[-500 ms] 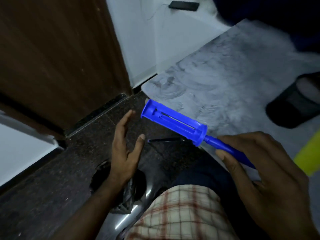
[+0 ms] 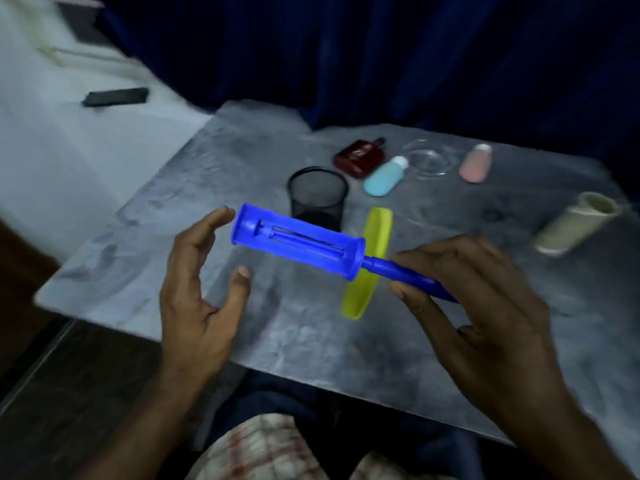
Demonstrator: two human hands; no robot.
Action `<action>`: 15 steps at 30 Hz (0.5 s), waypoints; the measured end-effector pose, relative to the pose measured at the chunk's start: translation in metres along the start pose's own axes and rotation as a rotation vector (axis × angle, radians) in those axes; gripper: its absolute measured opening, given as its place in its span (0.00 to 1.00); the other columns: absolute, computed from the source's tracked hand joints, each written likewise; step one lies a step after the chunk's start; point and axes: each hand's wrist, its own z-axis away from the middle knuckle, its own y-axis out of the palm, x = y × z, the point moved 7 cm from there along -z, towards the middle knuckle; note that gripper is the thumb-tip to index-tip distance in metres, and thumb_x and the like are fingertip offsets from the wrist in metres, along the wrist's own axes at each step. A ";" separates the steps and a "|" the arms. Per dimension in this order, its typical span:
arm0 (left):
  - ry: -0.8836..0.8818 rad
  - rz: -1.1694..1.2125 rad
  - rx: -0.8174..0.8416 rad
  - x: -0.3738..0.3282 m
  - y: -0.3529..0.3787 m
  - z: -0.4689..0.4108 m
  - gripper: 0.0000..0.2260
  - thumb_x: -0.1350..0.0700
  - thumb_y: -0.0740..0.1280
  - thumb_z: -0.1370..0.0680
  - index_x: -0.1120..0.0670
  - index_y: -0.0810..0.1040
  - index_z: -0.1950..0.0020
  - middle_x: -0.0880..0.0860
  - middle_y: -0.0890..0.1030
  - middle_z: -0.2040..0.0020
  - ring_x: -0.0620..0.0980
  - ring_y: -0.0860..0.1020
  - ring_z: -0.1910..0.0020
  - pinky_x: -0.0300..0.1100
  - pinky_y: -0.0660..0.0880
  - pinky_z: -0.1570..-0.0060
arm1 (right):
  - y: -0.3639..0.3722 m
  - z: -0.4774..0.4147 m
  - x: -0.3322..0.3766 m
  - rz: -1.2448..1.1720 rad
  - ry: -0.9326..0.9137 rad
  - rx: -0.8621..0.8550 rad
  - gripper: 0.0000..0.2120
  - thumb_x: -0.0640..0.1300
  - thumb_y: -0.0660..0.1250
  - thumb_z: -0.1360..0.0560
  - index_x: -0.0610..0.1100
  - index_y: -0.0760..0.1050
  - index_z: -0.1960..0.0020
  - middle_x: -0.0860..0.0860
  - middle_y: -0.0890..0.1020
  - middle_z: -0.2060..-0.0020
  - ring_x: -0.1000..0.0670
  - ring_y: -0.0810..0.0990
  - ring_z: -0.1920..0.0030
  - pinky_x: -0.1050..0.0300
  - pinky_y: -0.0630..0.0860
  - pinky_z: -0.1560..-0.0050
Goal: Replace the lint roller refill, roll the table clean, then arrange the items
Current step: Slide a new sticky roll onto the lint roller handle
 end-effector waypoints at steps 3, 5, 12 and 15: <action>0.060 0.078 0.068 -0.019 0.042 -0.016 0.21 0.58 0.66 0.18 0.47 0.73 0.25 0.45 0.77 0.29 0.51 0.77 0.28 0.46 0.73 0.27 | -0.025 0.011 -0.015 0.098 0.064 -0.047 0.08 0.43 0.73 0.22 0.44 0.84 0.43 0.50 0.84 0.50 0.44 0.81 0.52 0.42 0.76 0.51; 0.114 0.152 0.107 -0.035 0.071 -0.028 0.20 0.62 0.65 0.19 0.50 0.75 0.27 0.50 0.78 0.31 0.51 0.79 0.31 0.44 0.75 0.31 | -0.045 0.020 -0.028 0.144 0.104 -0.071 0.09 0.42 0.74 0.23 0.45 0.84 0.43 0.51 0.83 0.50 0.45 0.81 0.50 0.43 0.76 0.50; 0.187 0.337 0.326 -0.087 0.195 -0.069 0.21 0.68 0.68 0.22 0.54 0.78 0.31 0.51 0.79 0.31 0.53 0.79 0.29 0.50 0.81 0.36 | -0.102 0.055 -0.061 0.259 0.236 -0.137 0.11 0.44 0.73 0.24 0.44 0.83 0.41 0.50 0.83 0.48 0.46 0.81 0.47 0.42 0.76 0.46; 0.238 0.338 0.450 -0.115 0.252 -0.082 0.23 0.65 0.67 0.23 0.53 0.77 0.29 0.47 0.79 0.31 0.50 0.79 0.31 0.49 0.82 0.38 | -0.121 0.064 -0.067 0.299 0.261 -0.163 0.11 0.43 0.73 0.24 0.44 0.83 0.43 0.49 0.83 0.49 0.46 0.82 0.47 0.40 0.76 0.40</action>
